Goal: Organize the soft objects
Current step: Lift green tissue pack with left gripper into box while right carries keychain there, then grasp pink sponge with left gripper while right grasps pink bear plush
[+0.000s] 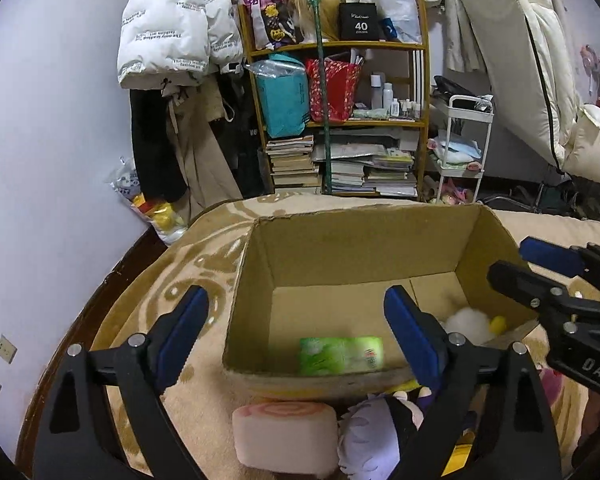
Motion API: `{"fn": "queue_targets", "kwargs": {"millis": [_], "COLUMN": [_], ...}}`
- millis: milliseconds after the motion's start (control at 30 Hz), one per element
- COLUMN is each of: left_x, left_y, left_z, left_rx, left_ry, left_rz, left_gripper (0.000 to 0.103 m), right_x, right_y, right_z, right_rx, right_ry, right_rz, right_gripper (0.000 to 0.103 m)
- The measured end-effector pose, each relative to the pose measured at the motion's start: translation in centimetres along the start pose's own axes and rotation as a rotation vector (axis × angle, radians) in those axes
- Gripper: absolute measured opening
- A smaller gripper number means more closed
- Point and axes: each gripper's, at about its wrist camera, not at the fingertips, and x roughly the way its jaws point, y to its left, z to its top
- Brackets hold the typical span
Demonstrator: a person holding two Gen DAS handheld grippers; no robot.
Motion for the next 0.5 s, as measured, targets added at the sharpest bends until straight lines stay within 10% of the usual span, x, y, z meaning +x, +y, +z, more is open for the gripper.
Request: {"fn": "queue_targets", "kwargs": {"millis": [500], "left_x": [-4.4], "left_y": [2.0], "left_z": [-0.7], "left_rx": [-0.013], "left_ry": [0.008], "left_rz": [-0.002], "left_gripper": [0.1], "right_x": [-5.5], "right_y": [1.5], "right_z": [-0.1], "right_rx": [0.004], "right_ry": [-0.081], "right_rz": [-0.031], "right_gripper": [0.103]}}
